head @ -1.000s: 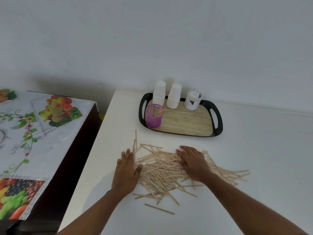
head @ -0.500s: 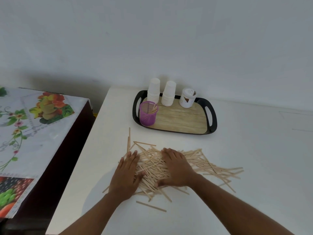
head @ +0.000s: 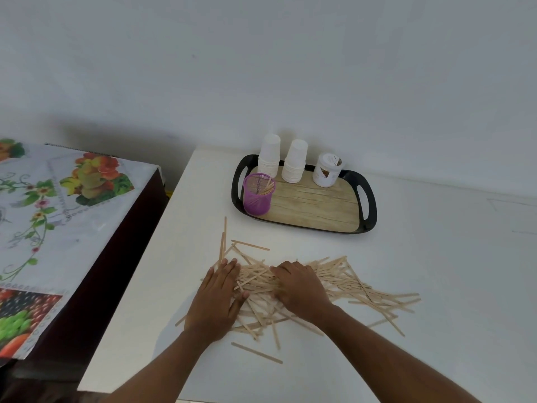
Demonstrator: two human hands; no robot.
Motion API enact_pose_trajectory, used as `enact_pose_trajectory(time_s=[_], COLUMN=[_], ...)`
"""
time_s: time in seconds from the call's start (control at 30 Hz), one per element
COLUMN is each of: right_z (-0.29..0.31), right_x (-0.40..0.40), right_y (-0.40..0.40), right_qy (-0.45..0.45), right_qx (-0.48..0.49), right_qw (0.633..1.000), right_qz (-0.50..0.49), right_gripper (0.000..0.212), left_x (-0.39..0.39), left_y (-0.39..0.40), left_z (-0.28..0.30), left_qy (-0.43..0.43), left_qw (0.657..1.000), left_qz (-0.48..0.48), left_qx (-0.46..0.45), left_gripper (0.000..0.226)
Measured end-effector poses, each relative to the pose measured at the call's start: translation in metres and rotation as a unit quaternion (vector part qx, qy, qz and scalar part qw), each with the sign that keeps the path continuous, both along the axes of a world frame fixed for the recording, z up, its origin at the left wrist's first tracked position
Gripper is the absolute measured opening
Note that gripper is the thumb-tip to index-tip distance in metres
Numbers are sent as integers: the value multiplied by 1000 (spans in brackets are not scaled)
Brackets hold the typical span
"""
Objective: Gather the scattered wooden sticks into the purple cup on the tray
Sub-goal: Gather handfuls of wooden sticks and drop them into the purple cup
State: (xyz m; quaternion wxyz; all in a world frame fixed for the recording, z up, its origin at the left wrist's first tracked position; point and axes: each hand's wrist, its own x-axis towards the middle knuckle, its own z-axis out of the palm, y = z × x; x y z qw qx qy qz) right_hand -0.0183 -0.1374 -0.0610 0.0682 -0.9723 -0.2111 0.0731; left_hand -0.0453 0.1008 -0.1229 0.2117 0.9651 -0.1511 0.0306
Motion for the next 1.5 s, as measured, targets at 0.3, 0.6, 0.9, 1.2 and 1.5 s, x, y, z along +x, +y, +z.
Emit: enact_pose_trajectory(time_s=[0.3, 0.6, 0.9, 1.2, 1.5], right_z=[-3, 1, 14, 19, 6], right_x=[3, 5, 6, 6, 2], right_y=[-8, -18, -32, -14, -2], right_qy=[-90, -117, -95, -110, -134], right_qx=[22, 41, 184, 261, 270], right_qw=[995, 992, 977, 956, 948], right_qz=[31, 33, -50, -77, -98], right_gripper=[31, 37, 29, 23, 37], left_x=[-3, -5, -3, 7, 39], left_y=[1, 2, -12, -93, -123], left_z=[3, 3, 12, 76, 94], left_qy=[-19, -26, -47, 236, 307], left_qw=[999, 998, 995, 790, 548], left_qz=[12, 7, 36, 134, 224], left_qx=[-49, -48, -76, -549, -745], left_gripper=[68, 69, 73, 84, 46])
